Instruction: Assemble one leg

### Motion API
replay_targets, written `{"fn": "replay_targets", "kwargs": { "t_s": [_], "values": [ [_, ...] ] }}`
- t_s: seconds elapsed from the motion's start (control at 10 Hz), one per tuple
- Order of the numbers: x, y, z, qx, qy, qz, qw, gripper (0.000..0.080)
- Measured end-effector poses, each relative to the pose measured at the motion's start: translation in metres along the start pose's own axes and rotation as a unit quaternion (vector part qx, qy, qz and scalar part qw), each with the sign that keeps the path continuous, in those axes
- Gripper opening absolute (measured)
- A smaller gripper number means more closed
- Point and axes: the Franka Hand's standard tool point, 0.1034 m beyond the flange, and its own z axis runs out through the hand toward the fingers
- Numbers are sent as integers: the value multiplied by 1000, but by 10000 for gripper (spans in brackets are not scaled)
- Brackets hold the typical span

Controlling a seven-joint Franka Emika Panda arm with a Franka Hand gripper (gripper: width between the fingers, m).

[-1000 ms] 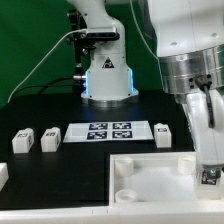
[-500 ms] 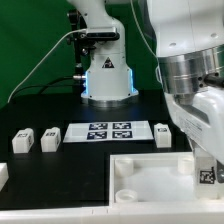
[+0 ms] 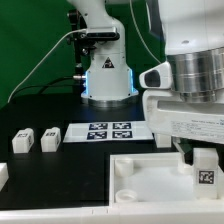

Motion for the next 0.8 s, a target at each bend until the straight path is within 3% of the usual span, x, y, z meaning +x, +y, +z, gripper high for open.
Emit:
{"fn": "replay_targets", "kwargs": {
  "t_s": [0.2, 0.4, 0.6, 0.7, 0.8],
  "values": [
    [1, 2, 0, -3, 0, -113, 994, 649],
    [5, 5, -3, -19, 6, -238, 971, 649],
    [3, 4, -2, -23, 7, -257, 966, 649],
    [3, 4, -2, -23, 7, -257, 966, 519],
    [2, 3, -2, -21, 7, -231, 973, 519]
  ]
}}
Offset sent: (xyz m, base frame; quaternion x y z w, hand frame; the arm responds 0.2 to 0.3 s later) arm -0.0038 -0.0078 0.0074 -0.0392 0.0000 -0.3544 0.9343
